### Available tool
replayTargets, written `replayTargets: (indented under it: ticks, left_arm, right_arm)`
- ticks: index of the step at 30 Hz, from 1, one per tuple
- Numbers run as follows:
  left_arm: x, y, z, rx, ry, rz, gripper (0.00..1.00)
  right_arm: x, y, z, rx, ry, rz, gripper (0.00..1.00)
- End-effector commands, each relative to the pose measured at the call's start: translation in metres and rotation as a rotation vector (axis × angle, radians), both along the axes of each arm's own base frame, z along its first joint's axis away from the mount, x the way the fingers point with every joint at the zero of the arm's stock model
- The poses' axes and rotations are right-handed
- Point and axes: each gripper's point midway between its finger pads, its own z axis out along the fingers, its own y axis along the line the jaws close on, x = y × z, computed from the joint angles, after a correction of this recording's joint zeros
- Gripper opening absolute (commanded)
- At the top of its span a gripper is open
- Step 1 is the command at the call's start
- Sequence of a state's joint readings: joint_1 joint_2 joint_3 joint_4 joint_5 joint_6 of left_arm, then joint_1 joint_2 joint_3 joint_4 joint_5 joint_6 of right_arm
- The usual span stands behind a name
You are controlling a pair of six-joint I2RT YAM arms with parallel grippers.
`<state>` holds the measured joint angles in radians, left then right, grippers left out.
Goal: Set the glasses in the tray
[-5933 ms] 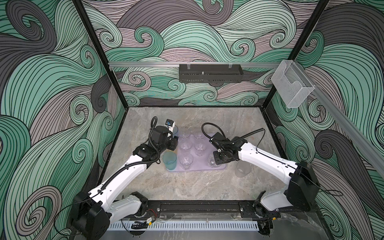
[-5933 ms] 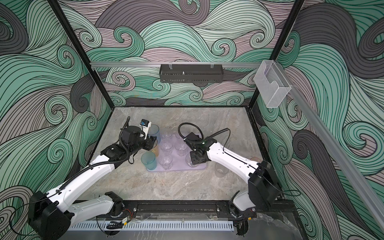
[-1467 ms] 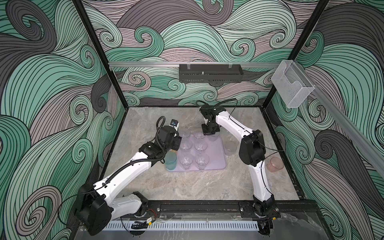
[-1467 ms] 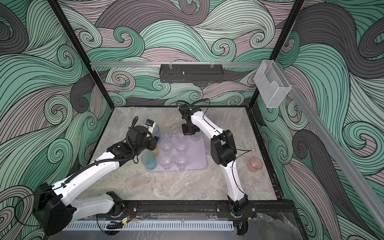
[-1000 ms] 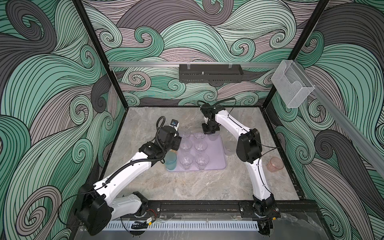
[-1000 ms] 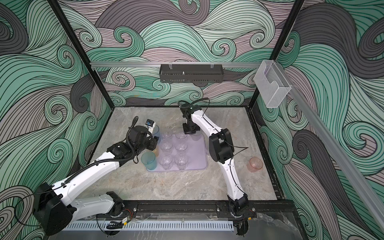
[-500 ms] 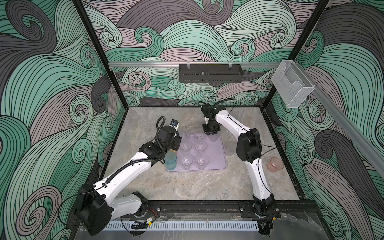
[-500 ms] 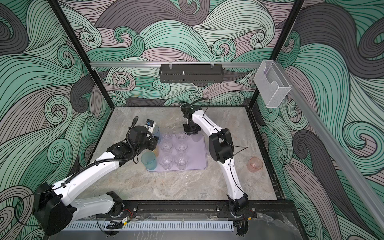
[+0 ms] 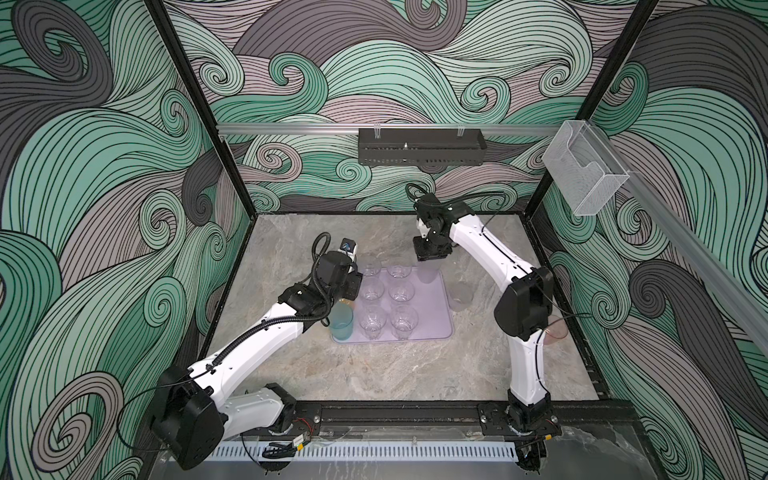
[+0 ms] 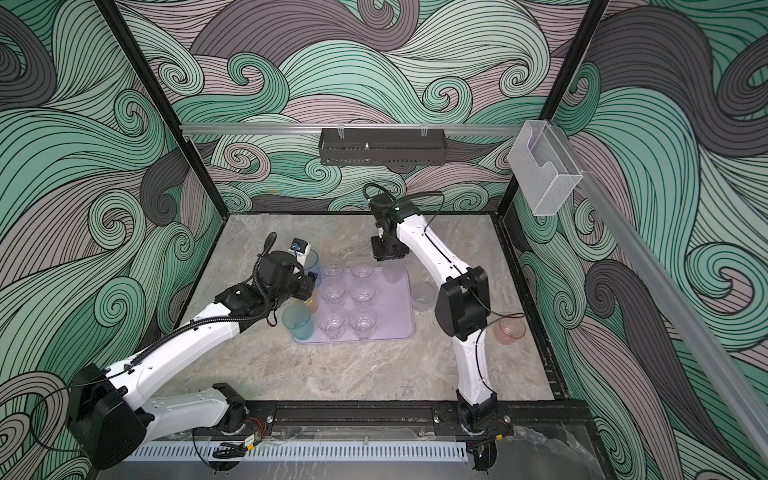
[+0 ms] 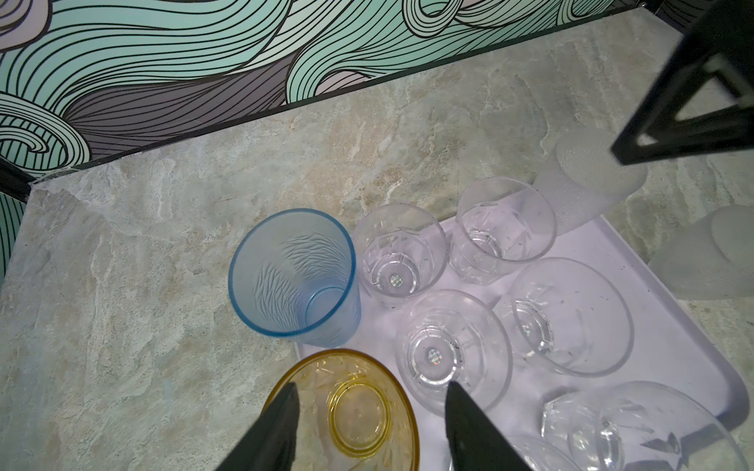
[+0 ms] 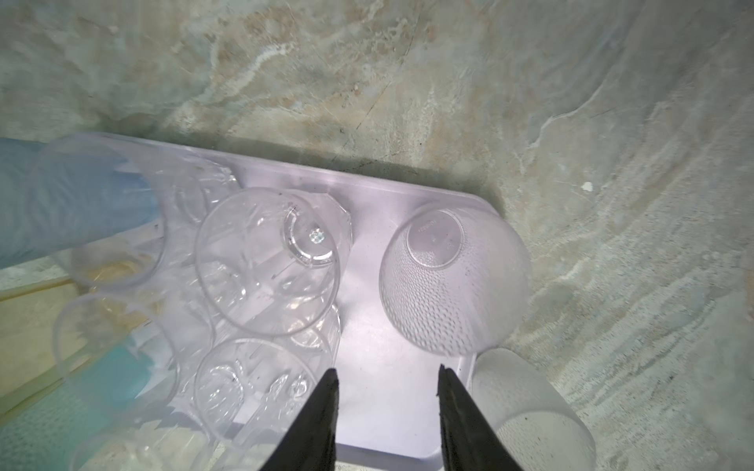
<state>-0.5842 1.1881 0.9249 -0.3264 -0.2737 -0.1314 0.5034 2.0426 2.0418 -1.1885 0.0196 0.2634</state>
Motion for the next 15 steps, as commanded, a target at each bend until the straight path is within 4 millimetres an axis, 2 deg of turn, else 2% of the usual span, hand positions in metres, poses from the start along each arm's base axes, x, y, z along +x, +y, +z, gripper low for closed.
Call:
replayTargets:
  ticks: [1, 6, 10, 12, 15]
  left_arm:
    - [0.004, 0.005, 0.006, -0.003, -0.014, 0.038, 0.61]
    - [0.002, -0.006, 0.02, -0.008, -0.02, -0.032, 0.61]
    - [0.0, -0.018, 0.033, -0.001, -0.042, -0.064, 0.61]
    - [-0.003, -0.034, 0.039, -0.001, -0.055, -0.105, 0.61]
    - [-0.008, -0.061, 0.038, 0.018, -0.056, -0.181, 0.61]
  right_arm:
    - [-0.013, -0.019, 0.014, -0.026, -0.024, -0.025, 0.42]
    - [-0.03, -0.054, 0.027, -0.026, -0.065, -0.099, 0.43]
    - [-0.04, -0.088, 0.026, -0.011, -0.083, -0.194, 0.44]
    - [-0.045, -0.105, 0.02, 0.012, -0.078, -0.255, 0.46]
    - [-0.053, -0.121, 0.008, 0.069, -0.045, -0.332, 0.47]
